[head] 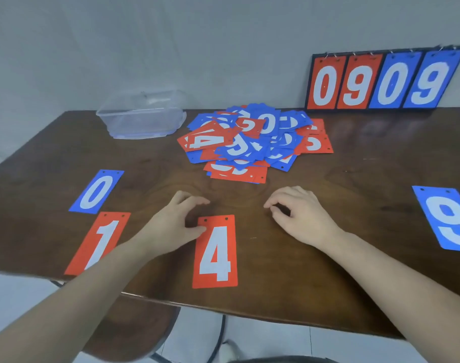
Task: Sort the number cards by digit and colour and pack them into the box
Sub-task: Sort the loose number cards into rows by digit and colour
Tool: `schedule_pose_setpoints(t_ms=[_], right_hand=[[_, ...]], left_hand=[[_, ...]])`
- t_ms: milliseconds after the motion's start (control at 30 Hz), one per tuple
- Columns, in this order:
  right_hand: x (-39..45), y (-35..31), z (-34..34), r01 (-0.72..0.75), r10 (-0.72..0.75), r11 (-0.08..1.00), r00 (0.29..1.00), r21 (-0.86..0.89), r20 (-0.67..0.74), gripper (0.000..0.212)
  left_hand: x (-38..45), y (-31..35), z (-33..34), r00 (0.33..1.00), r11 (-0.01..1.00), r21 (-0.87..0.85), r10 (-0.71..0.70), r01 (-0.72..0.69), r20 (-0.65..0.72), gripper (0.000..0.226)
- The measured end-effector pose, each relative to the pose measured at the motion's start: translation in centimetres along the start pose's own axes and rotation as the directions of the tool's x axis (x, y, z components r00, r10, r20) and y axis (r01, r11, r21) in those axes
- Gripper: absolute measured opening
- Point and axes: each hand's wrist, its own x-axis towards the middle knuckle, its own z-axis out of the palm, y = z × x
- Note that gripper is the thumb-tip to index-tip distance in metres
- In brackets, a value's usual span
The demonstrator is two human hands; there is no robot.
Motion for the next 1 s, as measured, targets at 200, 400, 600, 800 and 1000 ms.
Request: schedule_pose_setpoints(t_ms=[200, 400, 600, 800, 1000], right_hand=[[1.0, -0.1, 0.1, 0.018, -0.018, 1.000, 1.000, 0.016, 0.025, 0.019], [2.1, -0.6, 0.5, 0.032, -0.033, 0.999, 0.998, 0.020, 0.047, 0.018], [3.6, -0.6, 0.6, 0.025, -0.026, 0.999, 0.999, 0.025, 0.046, 0.018], [5.8, -0.4, 0.4, 0.021, -0.020, 0.999, 1.000, 0.035, -0.017, 0.018], [8.7, 0.8, -0.2, -0.072, 0.066, 0.997, 0.987, -0.040, -0.146, 0.019]], left_hand=[[-0.7, -0.7, 0.0, 0.977, 0.971, 0.185, 0.119, -0.151, 0.175, 0.077], [-0.4, -0.4, -0.2, 0.970, 0.954, 0.241, 0.125, -0.175, 0.208, 0.059], [1.1, -0.5, -0.5, 0.965, 0.935, 0.267, 0.188, -0.233, 0.184, 0.055], [5.6, -0.8, -3.2, 0.975, 0.939, 0.265, 0.221, -0.220, 0.023, 0.035], [12.0, -1.7, -4.3, 0.961, 0.966, 0.170, 0.223, -0.195, -0.166, 0.036]])
